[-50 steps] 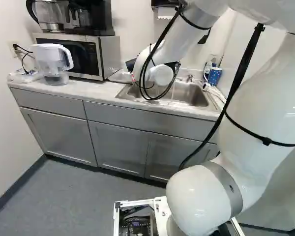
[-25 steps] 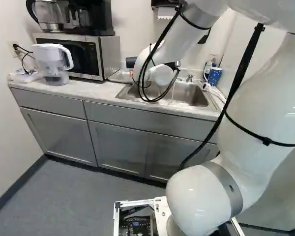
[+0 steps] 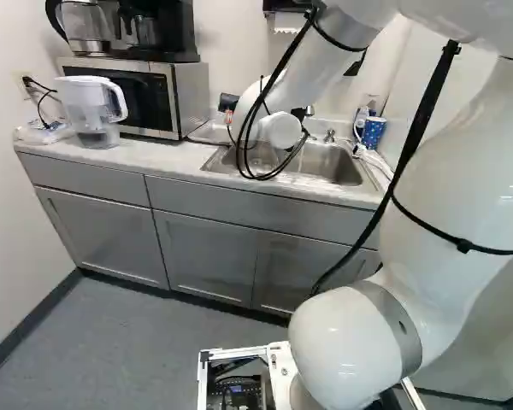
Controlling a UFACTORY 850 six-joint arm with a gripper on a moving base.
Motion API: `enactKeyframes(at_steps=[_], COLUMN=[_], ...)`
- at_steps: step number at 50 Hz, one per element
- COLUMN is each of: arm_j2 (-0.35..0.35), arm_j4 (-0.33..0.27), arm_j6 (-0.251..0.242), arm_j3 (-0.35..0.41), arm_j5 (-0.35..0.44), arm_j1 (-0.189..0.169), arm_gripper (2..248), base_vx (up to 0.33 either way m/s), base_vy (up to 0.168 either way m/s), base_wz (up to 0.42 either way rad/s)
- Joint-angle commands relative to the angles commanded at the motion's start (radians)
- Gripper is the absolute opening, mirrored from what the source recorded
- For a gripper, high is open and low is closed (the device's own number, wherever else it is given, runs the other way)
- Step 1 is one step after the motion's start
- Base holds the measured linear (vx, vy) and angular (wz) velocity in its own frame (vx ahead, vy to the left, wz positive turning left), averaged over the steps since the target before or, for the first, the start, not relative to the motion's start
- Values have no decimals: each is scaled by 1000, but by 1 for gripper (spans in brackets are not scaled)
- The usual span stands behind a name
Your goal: Rinse the cup and place it in the tray
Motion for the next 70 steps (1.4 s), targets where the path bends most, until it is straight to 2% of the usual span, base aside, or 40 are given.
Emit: enactKeyframes(at_steps=[26, 70], arm_j2=[0, 0], arm_j4=[0, 0], arm_j6=[274, 274], arm_j3=[0, 0], arm_j5=[0, 0], arm_j1=[0, 0], arm_gripper=[121, 121], base_vx=[0, 0], base_vy=[0, 0], base_wz=[0, 0])
